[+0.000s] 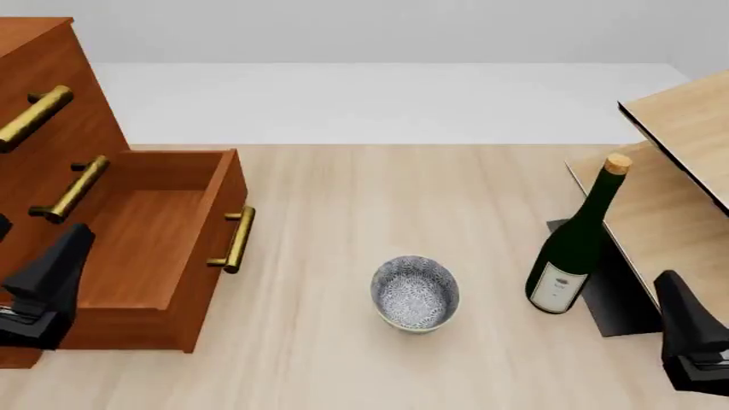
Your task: Close the bottom drawer of the cabinet and open the top drawer.
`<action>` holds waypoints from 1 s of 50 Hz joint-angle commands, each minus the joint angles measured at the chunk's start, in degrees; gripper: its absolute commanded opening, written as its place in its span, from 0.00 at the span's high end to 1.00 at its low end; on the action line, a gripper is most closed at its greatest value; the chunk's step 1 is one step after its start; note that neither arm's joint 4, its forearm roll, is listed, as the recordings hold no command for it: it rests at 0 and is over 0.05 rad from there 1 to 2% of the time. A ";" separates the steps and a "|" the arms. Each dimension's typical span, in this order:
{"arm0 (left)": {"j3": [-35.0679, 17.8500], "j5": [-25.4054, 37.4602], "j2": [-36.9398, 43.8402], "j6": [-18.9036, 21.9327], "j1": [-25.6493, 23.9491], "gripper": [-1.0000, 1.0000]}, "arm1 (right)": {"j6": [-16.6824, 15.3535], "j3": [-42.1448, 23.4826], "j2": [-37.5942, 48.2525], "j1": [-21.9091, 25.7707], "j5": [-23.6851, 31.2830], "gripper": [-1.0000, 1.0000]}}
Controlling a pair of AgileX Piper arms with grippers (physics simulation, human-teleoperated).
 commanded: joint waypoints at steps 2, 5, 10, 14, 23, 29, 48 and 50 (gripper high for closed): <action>-7.35 -3.54 15.63 5.37 -7.74 0.00 | 0.23 0.03 0.25 0.06 -0.22 0.00; -10.15 -3.72 22.99 6.35 -9.88 0.00 | 0.27 0.04 0.39 0.05 -0.34 0.00; -12.33 -3.31 25.62 12.55 -10.89 0.00 | 0.41 0.05 0.62 0.06 -0.51 0.00; -15.33 -1.56 30.28 13.48 -12.58 0.00 | 0.50 0.03 0.73 -0.03 -0.62 0.00; -18.03 -0.01 38.92 22.90 -14.40 0.00 | 0.51 0.01 0.50 -0.04 -0.39 0.00; -21.23 4.84 44.10 25.47 -15.09 0.00 | 0.74 -0.02 0.38 -0.13 -0.26 0.00; -23.23 10.99 51.34 38.10 -13.52 0.00 | 1.00 -0.03 -0.21 -0.19 0.25 0.00; -22.94 11.04 52.32 38.97 -13.80 0.00 | 0.99 -0.01 -0.14 -0.29 0.18 0.00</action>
